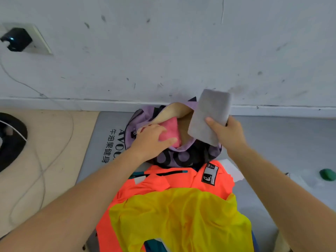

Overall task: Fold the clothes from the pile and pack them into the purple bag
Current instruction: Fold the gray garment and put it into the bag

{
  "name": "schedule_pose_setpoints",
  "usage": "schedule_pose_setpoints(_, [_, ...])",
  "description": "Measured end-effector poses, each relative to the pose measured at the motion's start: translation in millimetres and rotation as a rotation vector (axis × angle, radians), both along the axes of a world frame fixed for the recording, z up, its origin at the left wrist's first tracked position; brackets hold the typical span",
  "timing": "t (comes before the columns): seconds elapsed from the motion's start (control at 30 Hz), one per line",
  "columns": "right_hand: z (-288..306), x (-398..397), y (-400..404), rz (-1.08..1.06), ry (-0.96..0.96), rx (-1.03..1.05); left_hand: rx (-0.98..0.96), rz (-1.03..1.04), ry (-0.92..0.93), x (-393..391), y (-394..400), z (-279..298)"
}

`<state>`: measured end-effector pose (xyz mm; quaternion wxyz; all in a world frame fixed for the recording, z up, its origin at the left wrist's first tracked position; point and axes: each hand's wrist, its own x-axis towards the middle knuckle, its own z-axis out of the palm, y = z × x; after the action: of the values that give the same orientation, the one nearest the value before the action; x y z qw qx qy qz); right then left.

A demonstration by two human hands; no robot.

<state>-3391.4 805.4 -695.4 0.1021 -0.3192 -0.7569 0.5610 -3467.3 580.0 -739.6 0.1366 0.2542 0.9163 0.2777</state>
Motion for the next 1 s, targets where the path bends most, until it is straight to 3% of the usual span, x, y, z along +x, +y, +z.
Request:
schedule_pose_setpoints(0.1, [-33, -41, -6, 0.124, 0.07, 0.106, -0.143, -0.085, 0.003, -15, 9, -35])
schedule_pose_setpoints(0.17, [-62, -62, -7, 0.244, -0.008, 0.243, -0.222, -0.086, -0.058, -19, 7, -58])
schedule_pose_setpoints(0.3, [-109, -76, 12, 0.451, -0.457, 0.619, -0.229, -0.007, 0.01, -33, -1, -88])
schedule_pose_setpoints(0.4, [-124, -76, 27, 0.558, -0.68, 0.745, -0.205, 0.05, -0.045, -47, 1, -95])
schedule_pose_setpoints(0.47, [-128, -81, 31, 0.472, -0.607, 0.631, -0.181, 0.086, -0.023, -54, 6, -96])
schedule_pose_setpoints(0.57, [-134, -86, 32, 0.292, -0.328, 0.239, -0.131, 0.107, 0.049, -59, 14, -93])
schedule_pose_setpoints(0.63, [-136, -90, 28, 0.279, -0.33, 0.179, -0.142, 0.087, 0.075, -59, 15, -92])
schedule_pose_setpoints(0.77, [-143, -85, 27, 0.367, -0.474, 0.421, -0.245, 0.06, 0.082, -54, 11, -97])
schedule_pose_setpoints(0.87, [-137, -65, 31, 0.455, -0.524, 0.863, -0.276, 0.041, 0.096, -52, 6, -95])
schedule_pose_setpoints(0.93, [-127, -48, 35, 0.491, -0.518, 1.137, -0.293, 0.038, 0.12, -50, 2, -89])
schedule_pose_setpoints(1.0, [-112, -36, 37, 0.473, -0.433, 1.209, -0.285, 0.042, 0.164, -47, 1, -76])
